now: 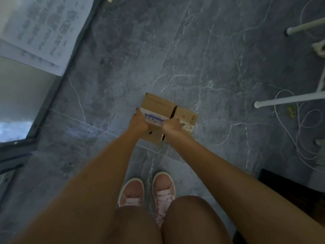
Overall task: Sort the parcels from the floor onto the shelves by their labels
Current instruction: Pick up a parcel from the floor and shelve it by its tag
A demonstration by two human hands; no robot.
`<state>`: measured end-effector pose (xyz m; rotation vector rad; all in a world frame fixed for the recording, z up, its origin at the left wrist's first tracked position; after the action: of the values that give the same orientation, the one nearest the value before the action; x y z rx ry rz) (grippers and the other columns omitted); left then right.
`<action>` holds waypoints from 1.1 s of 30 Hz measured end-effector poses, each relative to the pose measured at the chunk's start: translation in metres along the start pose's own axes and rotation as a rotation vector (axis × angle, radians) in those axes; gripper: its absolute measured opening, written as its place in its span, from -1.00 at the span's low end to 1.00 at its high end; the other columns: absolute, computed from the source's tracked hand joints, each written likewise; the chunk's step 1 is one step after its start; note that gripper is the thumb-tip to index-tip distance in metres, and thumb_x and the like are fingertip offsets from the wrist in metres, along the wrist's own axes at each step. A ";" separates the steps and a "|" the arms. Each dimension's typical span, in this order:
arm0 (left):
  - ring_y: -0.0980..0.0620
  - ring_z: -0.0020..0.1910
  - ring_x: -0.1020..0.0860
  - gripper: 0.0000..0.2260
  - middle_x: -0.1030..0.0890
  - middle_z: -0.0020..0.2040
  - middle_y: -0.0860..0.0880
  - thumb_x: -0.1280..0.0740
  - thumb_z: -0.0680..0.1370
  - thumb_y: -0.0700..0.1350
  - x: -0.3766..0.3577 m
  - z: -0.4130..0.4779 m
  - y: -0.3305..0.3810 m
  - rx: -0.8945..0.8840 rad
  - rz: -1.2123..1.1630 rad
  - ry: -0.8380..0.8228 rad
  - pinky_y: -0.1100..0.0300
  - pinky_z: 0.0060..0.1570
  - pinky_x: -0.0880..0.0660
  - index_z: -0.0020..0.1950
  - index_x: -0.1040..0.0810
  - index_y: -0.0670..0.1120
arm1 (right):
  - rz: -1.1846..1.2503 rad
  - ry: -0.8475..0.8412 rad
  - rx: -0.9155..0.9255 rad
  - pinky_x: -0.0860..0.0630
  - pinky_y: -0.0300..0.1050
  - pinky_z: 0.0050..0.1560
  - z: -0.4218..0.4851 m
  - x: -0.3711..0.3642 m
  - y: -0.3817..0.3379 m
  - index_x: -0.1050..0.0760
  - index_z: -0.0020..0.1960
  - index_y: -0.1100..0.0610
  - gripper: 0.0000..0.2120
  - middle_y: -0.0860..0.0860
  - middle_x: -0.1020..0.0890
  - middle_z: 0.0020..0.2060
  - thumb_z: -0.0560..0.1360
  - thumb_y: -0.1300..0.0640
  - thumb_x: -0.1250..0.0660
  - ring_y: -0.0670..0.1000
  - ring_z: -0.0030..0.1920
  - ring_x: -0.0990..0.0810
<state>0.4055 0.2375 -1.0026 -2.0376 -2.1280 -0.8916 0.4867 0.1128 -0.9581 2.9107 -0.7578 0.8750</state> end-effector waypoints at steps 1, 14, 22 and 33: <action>-0.19 0.22 -0.48 -0.30 -0.46 0.25 -0.18 -0.48 0.39 -0.02 0.000 -0.001 -0.001 0.002 0.006 0.010 -0.03 0.18 -0.45 0.40 -0.20 -0.15 | -0.017 -0.004 0.024 -0.37 0.02 0.30 0.000 -0.001 0.000 -0.23 0.40 0.27 -0.59 0.24 -0.21 0.45 0.59 0.16 -0.15 0.22 0.36 -0.35; -0.19 0.00 -0.58 -0.85 -0.63 0.02 -0.21 -0.24 0.49 -0.28 0.024 0.000 -0.022 -0.060 0.048 0.228 0.09 -0.16 -0.45 0.00 -0.57 -0.22 | -0.078 -0.159 0.045 -0.23 -0.25 -0.11 -0.006 -0.023 0.005 -0.14 0.48 0.25 -0.56 0.15 -0.43 0.35 0.61 0.23 -0.06 0.13 0.29 -0.45; -0.17 0.13 -0.52 -0.72 -0.55 0.14 -0.19 -0.26 0.48 -0.32 0.039 -0.043 -0.015 0.043 -0.171 0.150 0.05 0.06 -0.49 0.18 -0.44 -0.23 | 0.135 -0.170 0.108 -0.38 -0.01 0.28 -0.038 0.002 -0.008 -0.34 0.35 0.14 -0.67 0.11 -0.50 0.22 0.61 0.21 -0.03 0.16 0.27 -0.46; -0.03 -0.10 -0.61 -0.75 -0.65 -0.05 -0.06 -0.38 0.39 -0.22 0.170 -0.254 0.122 -0.118 -0.410 0.154 0.16 -0.25 -0.55 0.05 -0.52 -0.15 | 0.524 -0.020 0.285 -0.52 -0.12 0.05 -0.244 0.189 -0.066 -0.54 0.23 0.12 -0.57 0.09 -0.62 0.10 0.50 0.40 -0.08 0.01 0.02 -0.55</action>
<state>0.4125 0.2725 -0.6748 -1.5342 -2.4989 -1.2026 0.5280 0.1218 -0.6456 3.0007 -1.5625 1.0596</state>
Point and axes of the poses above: each hand's wrist, its own z-axis towards the middle knuckle, its own x-axis out of the back of the hand, y = z × x, the point moved 8 cm from there along z, towards the middle knuckle
